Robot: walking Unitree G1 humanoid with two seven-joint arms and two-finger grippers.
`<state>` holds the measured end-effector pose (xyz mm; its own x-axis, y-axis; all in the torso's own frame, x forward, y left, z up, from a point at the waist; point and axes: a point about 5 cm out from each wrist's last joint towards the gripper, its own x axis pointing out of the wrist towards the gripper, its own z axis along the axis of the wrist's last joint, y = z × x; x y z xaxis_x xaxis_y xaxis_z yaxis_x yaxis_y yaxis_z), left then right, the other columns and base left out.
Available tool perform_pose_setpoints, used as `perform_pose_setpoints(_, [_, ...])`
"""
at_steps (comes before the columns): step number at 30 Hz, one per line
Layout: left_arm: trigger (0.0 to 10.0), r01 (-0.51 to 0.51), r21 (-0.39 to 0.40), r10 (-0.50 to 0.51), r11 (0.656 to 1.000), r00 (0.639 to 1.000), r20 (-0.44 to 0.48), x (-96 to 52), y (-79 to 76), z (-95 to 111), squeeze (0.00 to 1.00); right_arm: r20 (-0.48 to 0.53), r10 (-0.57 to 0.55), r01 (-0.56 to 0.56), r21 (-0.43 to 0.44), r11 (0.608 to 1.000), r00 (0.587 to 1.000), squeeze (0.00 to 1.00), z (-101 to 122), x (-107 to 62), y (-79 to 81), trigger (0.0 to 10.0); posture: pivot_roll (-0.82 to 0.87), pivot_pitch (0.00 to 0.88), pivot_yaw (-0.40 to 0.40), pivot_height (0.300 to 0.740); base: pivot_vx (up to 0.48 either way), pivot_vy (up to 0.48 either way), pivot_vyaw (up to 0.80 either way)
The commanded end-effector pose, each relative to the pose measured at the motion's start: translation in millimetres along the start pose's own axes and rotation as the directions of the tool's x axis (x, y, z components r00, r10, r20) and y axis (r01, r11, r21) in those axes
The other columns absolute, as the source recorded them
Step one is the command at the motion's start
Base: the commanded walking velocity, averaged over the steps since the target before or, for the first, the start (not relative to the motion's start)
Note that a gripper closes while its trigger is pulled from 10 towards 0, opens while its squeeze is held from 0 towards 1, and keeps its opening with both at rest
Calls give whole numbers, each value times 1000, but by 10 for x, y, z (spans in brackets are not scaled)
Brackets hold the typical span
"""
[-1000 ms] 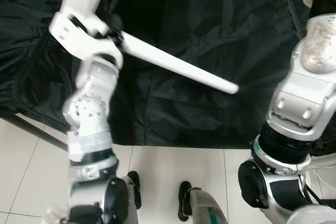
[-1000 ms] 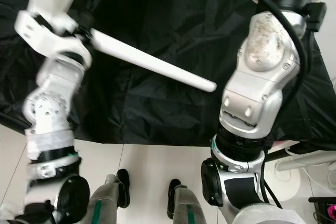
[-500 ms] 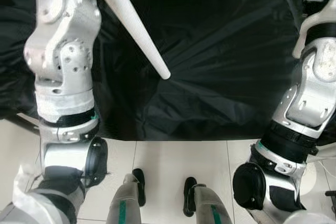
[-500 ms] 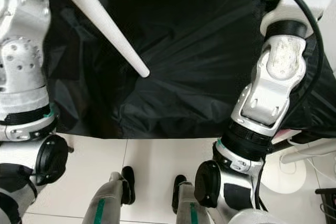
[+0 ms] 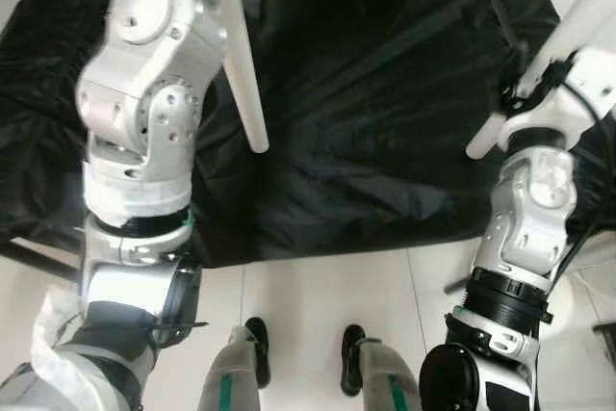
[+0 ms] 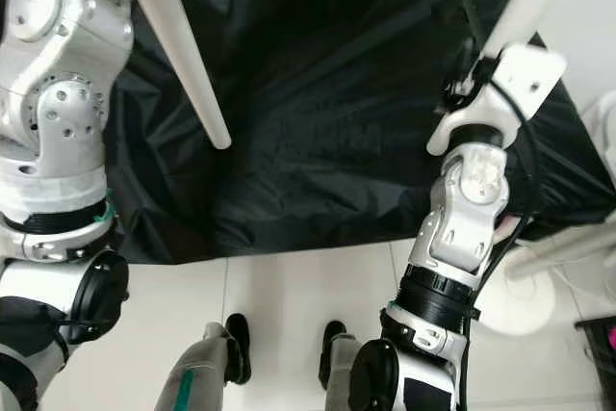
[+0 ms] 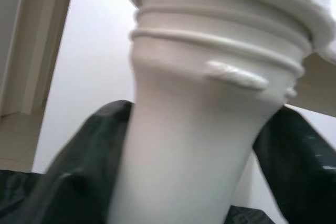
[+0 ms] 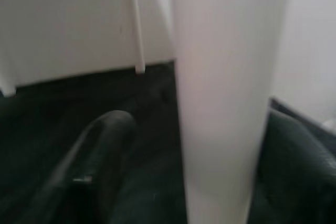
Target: Building children table
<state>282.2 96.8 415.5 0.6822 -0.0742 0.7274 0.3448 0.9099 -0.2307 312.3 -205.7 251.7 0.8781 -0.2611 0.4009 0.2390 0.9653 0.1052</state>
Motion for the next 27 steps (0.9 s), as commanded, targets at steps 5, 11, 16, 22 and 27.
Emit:
perform_pose_setpoints(5, [10000,248,20,-248,969,969,-4,-29,-118,26,949,-12,64,-63,26,998,998,1000,-77,-38,127,10000,-40,244,69,740,0,0,0])
perform_pose_setpoints(11, [10000,267,31,-267,963,964,-3,-52,-90,51,322,58,84,-86,32,996,995,0,-7,-79,140,10000,-37,239,71,740,0,0,0])
perform_pose_setpoints(16, [10000,296,21,-296,955,955,-28,-157,-11,35,0,105,106,-111,42,993,989,0,27,-174,139,10000,-26,227,68,740,0,0,0])
perform_pose_setpoints(22, [10000,372,93,-361,923,925,-120,-295,85,-65,0,88,103,-105,17,994,991,0,-52,-266,88,10000,-22,222,66,740,0,0,0])
perform_pose_setpoints(27, [10000,397,166,-361,903,909,-207,-437,174,-168,0,82,109,-110,1,994,991,0,-91,-305,67,10000,-17,217,67,740,0,0,0])
